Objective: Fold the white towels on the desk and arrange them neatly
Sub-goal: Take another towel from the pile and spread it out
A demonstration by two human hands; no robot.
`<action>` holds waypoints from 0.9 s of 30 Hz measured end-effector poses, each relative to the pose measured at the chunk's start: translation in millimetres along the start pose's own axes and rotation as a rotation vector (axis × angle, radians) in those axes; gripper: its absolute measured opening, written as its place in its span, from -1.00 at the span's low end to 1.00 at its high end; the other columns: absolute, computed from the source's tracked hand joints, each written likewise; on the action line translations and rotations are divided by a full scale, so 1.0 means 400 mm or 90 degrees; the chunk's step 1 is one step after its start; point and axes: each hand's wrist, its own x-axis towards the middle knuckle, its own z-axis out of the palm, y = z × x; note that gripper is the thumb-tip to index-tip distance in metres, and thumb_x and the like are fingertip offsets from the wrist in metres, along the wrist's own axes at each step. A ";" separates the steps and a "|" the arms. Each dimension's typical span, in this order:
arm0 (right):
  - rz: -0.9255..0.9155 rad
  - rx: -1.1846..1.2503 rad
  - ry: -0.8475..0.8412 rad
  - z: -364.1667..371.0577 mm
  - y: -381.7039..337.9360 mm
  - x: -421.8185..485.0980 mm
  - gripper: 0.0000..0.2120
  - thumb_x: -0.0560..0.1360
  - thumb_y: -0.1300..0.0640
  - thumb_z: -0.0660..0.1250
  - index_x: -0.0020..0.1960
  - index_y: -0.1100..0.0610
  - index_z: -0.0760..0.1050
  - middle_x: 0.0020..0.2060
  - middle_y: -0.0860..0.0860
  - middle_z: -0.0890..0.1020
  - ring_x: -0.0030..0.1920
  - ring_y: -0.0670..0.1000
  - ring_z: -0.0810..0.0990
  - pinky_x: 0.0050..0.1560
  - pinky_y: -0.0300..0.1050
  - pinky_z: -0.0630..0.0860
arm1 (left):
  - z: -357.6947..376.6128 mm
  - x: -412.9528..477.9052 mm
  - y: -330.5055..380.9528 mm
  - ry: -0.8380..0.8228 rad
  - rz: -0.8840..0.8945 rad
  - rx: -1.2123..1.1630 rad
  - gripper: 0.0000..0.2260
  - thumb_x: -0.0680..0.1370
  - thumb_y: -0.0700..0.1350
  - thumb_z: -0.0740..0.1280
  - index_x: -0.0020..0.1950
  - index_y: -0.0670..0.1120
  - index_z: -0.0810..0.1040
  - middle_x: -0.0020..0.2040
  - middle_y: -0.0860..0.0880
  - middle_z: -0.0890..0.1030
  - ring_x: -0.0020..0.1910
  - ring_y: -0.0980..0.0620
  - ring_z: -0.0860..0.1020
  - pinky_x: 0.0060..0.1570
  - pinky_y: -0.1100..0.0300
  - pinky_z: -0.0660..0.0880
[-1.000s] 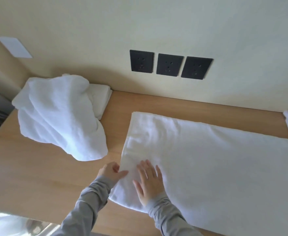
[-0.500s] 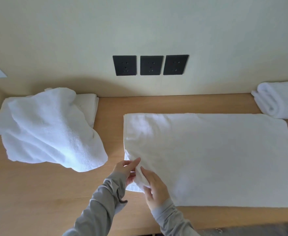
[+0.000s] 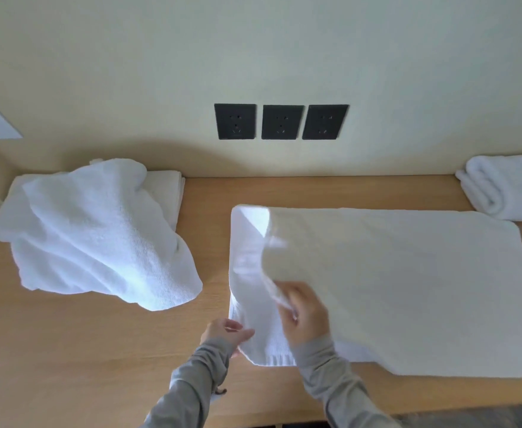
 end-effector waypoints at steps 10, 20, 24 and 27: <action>-0.090 -0.046 -0.182 0.099 -0.023 -0.139 -0.71 0.40 0.12 0.25 0.05 0.14 0.62 -0.27 0.04 0.53 -0.21 -0.09 0.43 -0.31 -0.29 0.48 | -0.031 -0.059 -0.009 -0.032 -0.006 -0.335 -0.91 0.39 -0.46 0.38 -0.24 -0.32 0.53 -0.47 -0.16 0.56 -0.48 -0.06 0.56 -0.45 0.18 0.55; -0.122 -0.013 0.151 -0.038 -0.058 0.069 -0.81 0.44 0.26 0.26 -0.12 0.27 0.65 -0.39 0.08 0.52 -0.33 0.00 0.46 -0.26 -0.26 0.44 | -0.050 -0.136 0.035 -0.057 0.028 -0.400 -0.96 0.41 -0.39 0.41 -0.21 -0.33 0.56 -0.33 -0.24 0.59 -0.47 -0.09 0.55 -0.48 0.20 0.55; -0.162 -0.037 0.017 0.036 -0.075 -0.049 -0.77 0.38 0.29 0.23 -0.16 0.22 0.67 -0.37 0.07 0.58 -0.33 0.04 0.54 -0.38 -0.17 0.51 | -0.049 -0.160 0.059 -0.060 0.070 -0.404 -0.95 0.42 -0.39 0.39 -0.24 -0.32 0.57 -0.40 -0.18 0.59 -0.45 -0.04 0.58 -0.45 0.22 0.55; -0.147 -0.034 0.015 0.046 -0.071 -0.058 -0.77 0.38 0.28 0.23 -0.14 0.22 0.67 -0.33 0.07 0.59 -0.30 0.01 0.54 -0.36 -0.18 0.52 | -0.056 -0.161 0.054 -0.040 0.069 -0.367 -0.96 0.43 -0.37 0.40 -0.23 -0.32 0.58 -0.37 -0.18 0.61 -0.37 -0.07 0.60 -0.40 0.20 0.58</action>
